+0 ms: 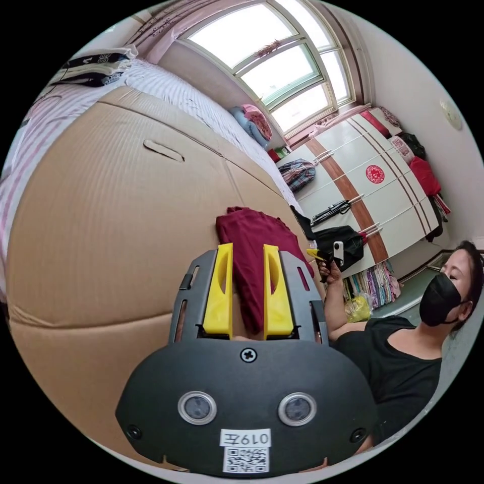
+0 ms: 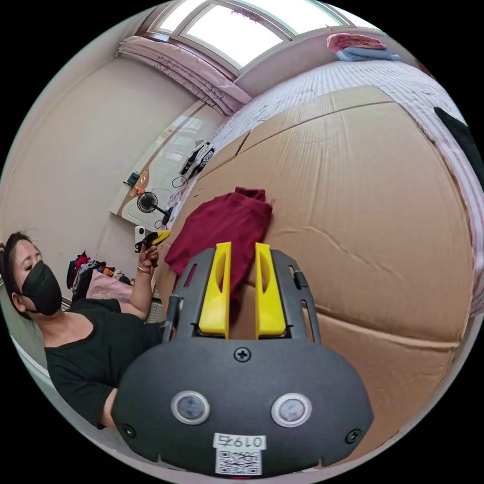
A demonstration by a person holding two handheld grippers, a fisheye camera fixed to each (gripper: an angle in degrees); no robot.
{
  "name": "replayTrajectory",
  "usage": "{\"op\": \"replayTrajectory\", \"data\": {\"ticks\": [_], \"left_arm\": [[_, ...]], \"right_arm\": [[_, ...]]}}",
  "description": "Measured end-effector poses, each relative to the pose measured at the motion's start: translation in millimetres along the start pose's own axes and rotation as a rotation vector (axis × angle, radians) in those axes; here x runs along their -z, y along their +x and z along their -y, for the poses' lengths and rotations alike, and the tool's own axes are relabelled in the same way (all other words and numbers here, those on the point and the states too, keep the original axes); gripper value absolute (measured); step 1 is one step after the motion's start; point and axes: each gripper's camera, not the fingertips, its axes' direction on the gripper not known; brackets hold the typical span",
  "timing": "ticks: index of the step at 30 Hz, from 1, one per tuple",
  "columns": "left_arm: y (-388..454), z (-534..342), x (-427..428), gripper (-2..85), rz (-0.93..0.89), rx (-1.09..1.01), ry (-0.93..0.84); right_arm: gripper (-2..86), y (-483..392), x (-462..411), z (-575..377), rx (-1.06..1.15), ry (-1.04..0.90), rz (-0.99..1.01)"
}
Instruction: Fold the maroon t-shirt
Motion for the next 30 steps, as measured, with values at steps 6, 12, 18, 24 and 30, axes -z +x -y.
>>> {"op": "replayTrajectory", "data": {"ticks": [6, 12, 18, 24, 30], "left_arm": [[-15.4, -36.9, -7.0, 8.6, -0.037, 0.073, -0.017], [-24.7, -29.3, -14.4, 7.8, -0.062, 0.093, -0.047], [-32.3, -23.4, -16.4, 6.9, -0.059, 0.109, -0.077], [-35.2, -21.2, -18.1, 6.6, -0.038, 0.107, -0.093], [-37.7, -15.5, -22.2, 7.7, -0.034, 0.109, -0.116]], "right_arm": [[7.5, 15.2, -0.8, -21.3, -0.055, 0.000, 0.064], [5.4, 21.8, -6.5, -19.7, -0.072, -0.035, 0.125], [-0.2, 24.2, 0.9, -26.2, -0.075, -0.005, 0.080], [0.5, 10.2, 6.1, -28.6, -0.030, -0.013, -0.008], [6.0, 2.2, 8.8, -31.7, -0.025, -0.037, -0.016]]}}
